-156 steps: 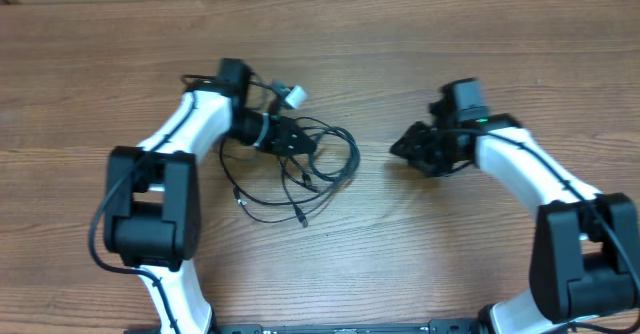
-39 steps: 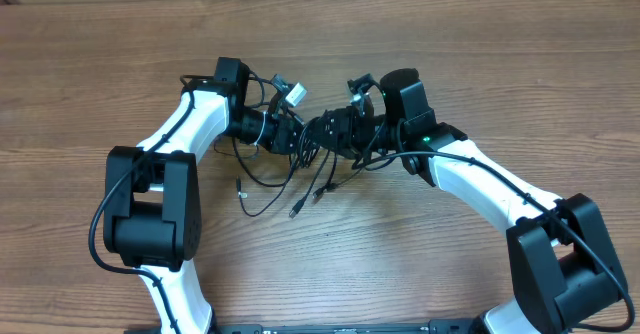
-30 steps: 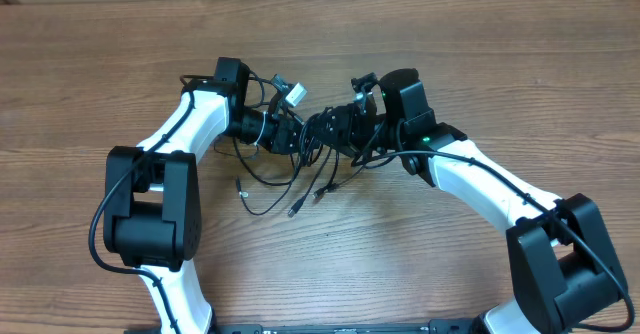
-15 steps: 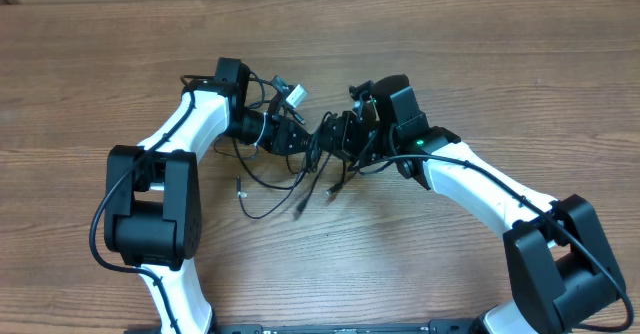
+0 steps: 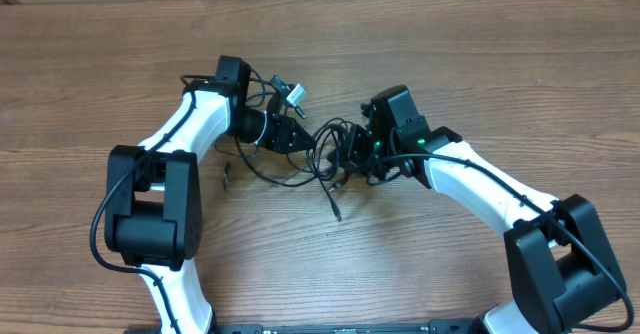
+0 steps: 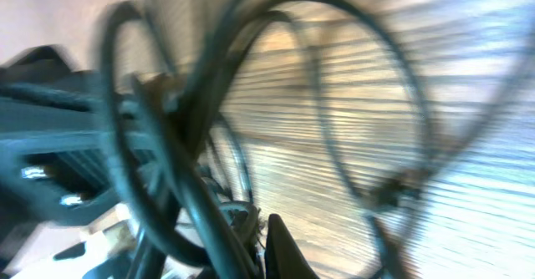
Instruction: Untangle cables
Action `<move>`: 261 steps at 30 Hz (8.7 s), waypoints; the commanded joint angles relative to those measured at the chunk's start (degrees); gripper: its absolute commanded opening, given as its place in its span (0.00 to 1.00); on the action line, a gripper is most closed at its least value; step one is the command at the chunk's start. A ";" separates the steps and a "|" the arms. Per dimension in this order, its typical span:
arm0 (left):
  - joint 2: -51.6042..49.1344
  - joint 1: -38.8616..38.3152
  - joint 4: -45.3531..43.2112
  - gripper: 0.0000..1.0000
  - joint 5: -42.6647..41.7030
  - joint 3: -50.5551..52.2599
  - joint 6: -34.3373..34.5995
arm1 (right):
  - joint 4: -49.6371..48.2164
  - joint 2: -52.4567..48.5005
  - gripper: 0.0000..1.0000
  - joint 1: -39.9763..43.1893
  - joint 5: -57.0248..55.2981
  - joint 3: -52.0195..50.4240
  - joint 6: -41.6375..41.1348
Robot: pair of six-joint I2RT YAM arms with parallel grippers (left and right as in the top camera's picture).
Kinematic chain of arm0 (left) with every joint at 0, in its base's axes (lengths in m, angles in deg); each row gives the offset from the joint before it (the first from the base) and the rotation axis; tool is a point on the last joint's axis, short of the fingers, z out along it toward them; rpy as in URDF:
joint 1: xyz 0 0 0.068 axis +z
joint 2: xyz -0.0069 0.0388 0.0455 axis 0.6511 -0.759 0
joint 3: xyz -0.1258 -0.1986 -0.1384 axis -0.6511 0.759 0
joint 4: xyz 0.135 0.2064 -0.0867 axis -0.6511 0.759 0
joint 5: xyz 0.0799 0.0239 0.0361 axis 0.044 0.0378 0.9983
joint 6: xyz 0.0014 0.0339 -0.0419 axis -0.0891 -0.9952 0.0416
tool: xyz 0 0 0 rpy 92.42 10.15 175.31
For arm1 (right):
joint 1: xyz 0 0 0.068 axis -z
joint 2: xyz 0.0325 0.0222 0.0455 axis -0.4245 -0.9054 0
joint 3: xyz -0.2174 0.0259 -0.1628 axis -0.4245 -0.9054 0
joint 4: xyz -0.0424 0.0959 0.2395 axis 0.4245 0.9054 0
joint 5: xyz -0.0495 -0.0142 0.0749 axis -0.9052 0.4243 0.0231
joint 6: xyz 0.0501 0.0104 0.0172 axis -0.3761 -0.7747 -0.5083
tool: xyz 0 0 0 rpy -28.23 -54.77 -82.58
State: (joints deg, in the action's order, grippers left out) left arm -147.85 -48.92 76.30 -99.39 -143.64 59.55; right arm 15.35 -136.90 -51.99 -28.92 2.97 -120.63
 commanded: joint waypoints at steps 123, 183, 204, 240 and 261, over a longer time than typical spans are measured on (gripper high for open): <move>-1.31 -8.02 -5.73 0.05 15.15 -0.37 15.41 | 11.78 -4.81 0.68 4.24 -27.93 0.61 23.61; -1.31 3.02 2.34 0.11 52.74 -2.05 31.76 | 26.95 -11.89 0.76 14.93 -57.64 2.62 28.13; -1.31 -6.78 1.44 0.72 29.14 -11.80 22.29 | 22.40 -11.89 0.76 6.16 -34.23 2.62 35.39; -13.66 -20.94 9.07 0.77 43.91 -25.18 22.56 | 24.15 -11.89 0.79 10.45 -30.80 -0.17 35.43; -13.88 -26.32 9.44 0.84 71.08 -22.18 36.48 | 26.18 -11.89 0.92 10.51 -32.63 -0.17 33.83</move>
State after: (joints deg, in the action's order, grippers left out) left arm -161.40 -76.74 85.61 -35.67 -167.84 92.86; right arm 39.53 -144.76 -42.09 -62.07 6.86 -85.49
